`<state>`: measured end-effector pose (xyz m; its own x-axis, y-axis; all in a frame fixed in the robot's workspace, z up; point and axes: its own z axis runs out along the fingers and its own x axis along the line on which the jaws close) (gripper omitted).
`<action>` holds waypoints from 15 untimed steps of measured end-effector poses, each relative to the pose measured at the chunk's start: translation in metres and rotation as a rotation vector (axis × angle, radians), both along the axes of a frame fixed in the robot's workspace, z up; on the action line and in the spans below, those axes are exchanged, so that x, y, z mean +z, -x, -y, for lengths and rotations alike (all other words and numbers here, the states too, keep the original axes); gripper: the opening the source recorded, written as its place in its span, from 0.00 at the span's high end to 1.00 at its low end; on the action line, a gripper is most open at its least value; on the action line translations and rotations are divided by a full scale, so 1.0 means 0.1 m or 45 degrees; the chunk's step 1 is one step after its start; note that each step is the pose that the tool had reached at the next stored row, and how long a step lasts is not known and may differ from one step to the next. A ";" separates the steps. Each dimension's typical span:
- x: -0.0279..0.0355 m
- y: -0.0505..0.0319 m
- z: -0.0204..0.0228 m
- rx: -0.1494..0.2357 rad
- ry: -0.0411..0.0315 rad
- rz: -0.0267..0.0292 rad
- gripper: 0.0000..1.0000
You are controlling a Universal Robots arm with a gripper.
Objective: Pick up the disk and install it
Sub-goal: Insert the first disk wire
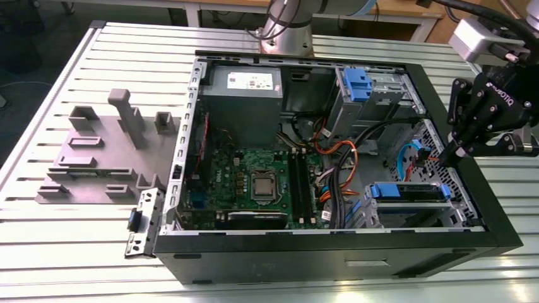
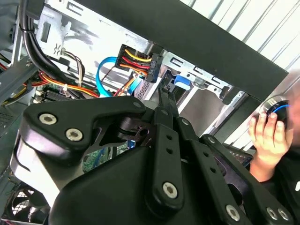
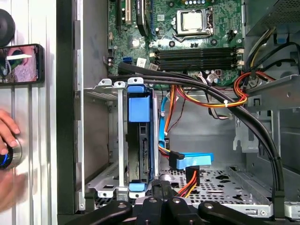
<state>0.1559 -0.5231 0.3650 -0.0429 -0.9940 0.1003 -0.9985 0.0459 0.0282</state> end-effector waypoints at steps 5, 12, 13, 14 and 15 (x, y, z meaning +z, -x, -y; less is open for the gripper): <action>0.000 0.000 0.000 0.000 0.0009 0.0000 0.89; 0.000 0.000 0.000 0.000 0.0013 0.0000 0.89; 0.000 0.000 0.000 0.000 0.0013 0.0000 0.89; 0.000 0.000 -0.001 0.000 0.0022 0.0001 0.89; 0.000 0.000 -0.001 0.000 0.0082 0.0000 0.89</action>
<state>0.1559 -0.5229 0.3650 -0.0429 -0.9934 0.1066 -0.9985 0.0461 0.0279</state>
